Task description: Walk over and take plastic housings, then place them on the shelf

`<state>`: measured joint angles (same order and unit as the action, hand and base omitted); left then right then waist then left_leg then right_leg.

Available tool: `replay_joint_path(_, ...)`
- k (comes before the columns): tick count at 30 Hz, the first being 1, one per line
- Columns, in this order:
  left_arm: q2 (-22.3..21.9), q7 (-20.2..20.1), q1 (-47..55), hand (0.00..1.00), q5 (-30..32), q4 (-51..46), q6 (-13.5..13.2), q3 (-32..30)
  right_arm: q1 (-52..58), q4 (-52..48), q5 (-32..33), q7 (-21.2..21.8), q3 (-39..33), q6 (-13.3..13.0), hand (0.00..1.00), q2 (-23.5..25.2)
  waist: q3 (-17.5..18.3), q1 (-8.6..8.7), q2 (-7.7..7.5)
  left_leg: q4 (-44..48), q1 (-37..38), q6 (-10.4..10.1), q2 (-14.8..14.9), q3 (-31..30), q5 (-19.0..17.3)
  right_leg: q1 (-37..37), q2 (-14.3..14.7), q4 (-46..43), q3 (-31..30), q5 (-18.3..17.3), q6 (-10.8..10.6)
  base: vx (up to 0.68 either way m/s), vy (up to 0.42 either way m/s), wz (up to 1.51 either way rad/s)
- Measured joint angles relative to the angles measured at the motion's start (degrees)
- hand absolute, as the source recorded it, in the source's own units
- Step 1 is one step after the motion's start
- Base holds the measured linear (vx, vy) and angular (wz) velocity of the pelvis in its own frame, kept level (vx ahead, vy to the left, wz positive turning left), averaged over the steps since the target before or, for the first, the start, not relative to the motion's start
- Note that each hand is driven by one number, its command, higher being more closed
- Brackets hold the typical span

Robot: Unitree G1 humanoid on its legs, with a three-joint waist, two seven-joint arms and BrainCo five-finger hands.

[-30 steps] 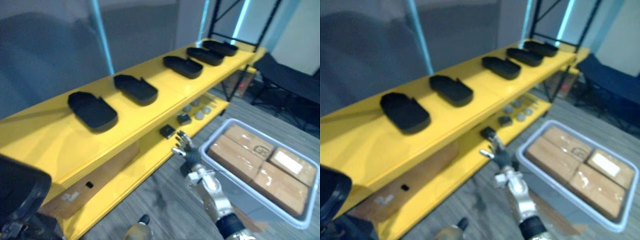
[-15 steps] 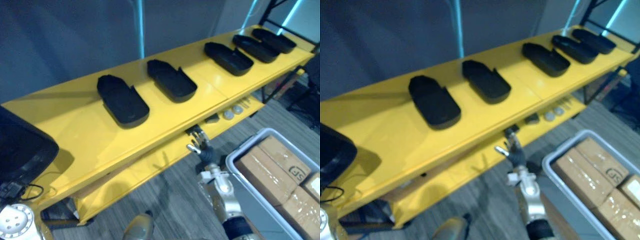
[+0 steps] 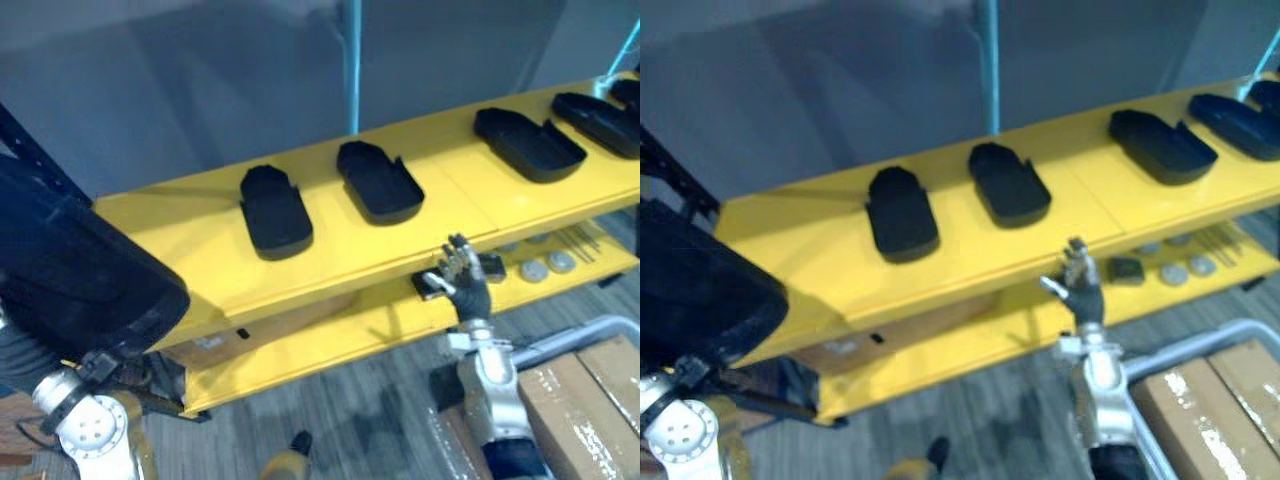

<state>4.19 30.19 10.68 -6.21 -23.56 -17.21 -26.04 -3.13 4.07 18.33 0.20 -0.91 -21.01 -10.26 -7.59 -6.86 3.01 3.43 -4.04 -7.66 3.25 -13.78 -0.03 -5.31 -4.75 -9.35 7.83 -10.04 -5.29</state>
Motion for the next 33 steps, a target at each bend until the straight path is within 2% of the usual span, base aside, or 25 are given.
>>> replay_joint_path(2, 0.05, 0.1, 0.0, 1.0, 0.37, 0.23, 0.25, 0.04, 0.04, -1.6, -1.62, -1.68, -0.09, -1.22, 0.0, 1.09, -0.08, 0.32, -1.11, -0.44, 0.04, 0.43, -0.49, 0.29, 0.28, 0.06, -0.52, 0.18, -0.05, -0.02, -0.01, -0.02, 0.055, -0.05)
replay_joint_path(3, 0.1, 0.13, 0.01, 1.0, 0.58, 0.48, 0.53, -0.02, 0.1, -2.27, -3.1, -3.54, -0.16, -1.86, 0.0, 1.98, 0.02, 1.19, -1.96, -1.47, 0.24, 0.89, -0.83, 0.32, 0.85, 0.09, -0.93, 0.28, 0.05, -0.03, -0.01, -0.02, 0.064, 0.05)
replay_joint_path(5, 0.15, 0.08, 0.11, 1.0, 0.63, 0.96, 1.01, -0.12, 0.27, -3.96, -3.67, -5.68, -0.18, -3.13, 0.0, 2.76, 0.04, 1.34, -2.53, -3.18, 1.18, 1.48, -1.01, 1.09, 1.42, 0.11, -1.49, 0.31, -0.05, -0.02, -0.02, -0.03, 0.063, -0.08)
replay_joint_path(7, 2.3, 0.08, 0.12, 1.0, 1.45, 2.43, 1.28, -0.62, 0.82, -8.7, -6.01, -8.63, -1.86, -4.15, 0.0, 3.12, 0.13, 1.94, -2.44, -5.26, 2.37, 2.4, -0.67, 4.41, 2.7, -0.24, -2.14, 0.57, -0.03, 0.09, -0.23, -0.02, 0.052, -0.07)
replay_joint_path(9, 5.05, -0.31, 0.13, 1.0, 3.59, 3.8, 2.03, -2.72, 1.06, -11.01, -8.61, -12.13, -4.06, -4.16, 0.0, 3.12, 0.46, 2.94, -2.38, -7.16, 3.62, 2.31, -0.68, 4.99, 3.73, -0.72, -2.35, 1.14, -0.1, 0.29, -0.53, 0.01, 0.013, -0.02)
replay_joint_path(12, 8.95, -0.81, -0.39, 1.0, 5.22, 7.52, 3.63, -6.0, 3.8, -13.0, -10.78, -18.16, -9.31, -4.88, 0.0, 3.13, 1.2, 3.4, -2.2, -8.03, 4.09, 2.34, -0.68, 6.33, 4.19, -0.61, -2.55, 1.72, -0.76, 0.52, -0.8, 0.02, 0.014, -0.13)
replay_joint_path(14, 11.36, -1.46, -0.49, 1.0, 6.39, 12.35, 5.24, -9.16, 6.05, -13.12, -10.44, -22.32, -15.16, -5.13, 0.0, 3.12, 1.56, 4.53, -1.66, -8.03, 4.04, 2.17, -0.63, 7.71, 4.29, -0.06, -2.58, 2.24, -2.01, 1.06, -0.98, 0.01, 0.01, -0.28)
replay_joint_path(16, 14.05, -1.86, -0.84, 1.0, 6.59, 16.79, 6.33, -9.78, 8.18, -13.04, -8.53, -24.27, -19.55, -5.09, 0.0, 3.14, 1.92, 4.94, -1.07, -8.02, 4.07, 2.16, -0.4, 9.19, 4.3, 0.43, -2.44, 2.74, -3.4, 1.64, -0.99, 0.01, 0.012, -0.33)
replay_joint_path(18, 16.33, -2.89, -1.83, 1.0, 6.57, 20.0, 7.57, -9.82, 10.61, -12.86, -5.57, -23.88, -22.33, -4.76, 0.0, 3.15, 2.2, 6.19, -0.65, -8.03, 4.16, 2.16, -0.31, 9.87, 4.31, 0.44, -2.39, 3.22, -3.93, 1.98, -1.0, 0.0, 0.009, -0.21)
replay_joint_path(21, 20.3, -6.53, -3.76, 1.0, 6.48, 25.41, 10.19, -9.56, 14.74, -11.36, -2.06, -19.9, -23.0, -1.48, 0.0, 3.87, 2.74, 7.9, 0.23, -8.06, 4.39, 2.16, 0.2, 11.61, 4.3, 1.22, -2.03, 3.22, -5.71, 2.52, -1.02, -0.03, 0.005, -0.32)
replay_joint_path(24, 23.42, -10.74, -6.79, 1.0, 6.16, 32.06, 13.47, -8.62, 17.8, -5.8, -1.66, -15.91, -21.66, 1.97, 0.0, 4.4, 3.01, 9.37, 1.11, -8.36, 5.04, 2.15, 0.44, 12.91, 4.27, 1.23, -1.89, 3.43, -6.84, 2.98, -0.96, -0.05, 0.007, -0.22)
replay_joint_path(28, 29.66, -16.55, -8.81, 1.0, 4.27, 38.14, 16.75, -3.58, 20.62, 2.99, -1.81, -8.57, -17.08, 5.43, 0.0, 4.08, 3.08, 9.27, 1.37, -8.37, 4.96, 2.1, 1.13, 14.3, 3.9, 1.59, -1.36, 4.32, -7.87, 3.86, -0.88, -0.06, 0.002, -0.15)
replay_joint_path(30, 33.22, -21.67, -12.27, 1.0, 4.27, 42.86, 20.48, 1.01, 21.35, 9.24, -2.43, -2.61, -11.76, 6.98, 0.0, 3.16, 3.15, 9.26, 1.25, -8.38, 4.9, 2.03, 1.3, 14.44, 3.95, 1.6, -1.21, 4.32, -7.83, 4.01, -0.86, -0.04, -0.008, 0.01)
replay_joint_path(33, 36.2, -25.6, -17.71, 1.0, 4.42, 50.41, 23.58, 4.84, 21.35, 16.27, -4.17, 1.61, -6.75, 8.14, 0.0, 2.39, 3.2, 9.21, 1.12, -8.38, 4.95, 2.05, 1.28, 14.49, 3.98, 1.43, -1.3, 4.33, -7.71, 4.01, -0.89, 0.0, 0.0, 0.0)
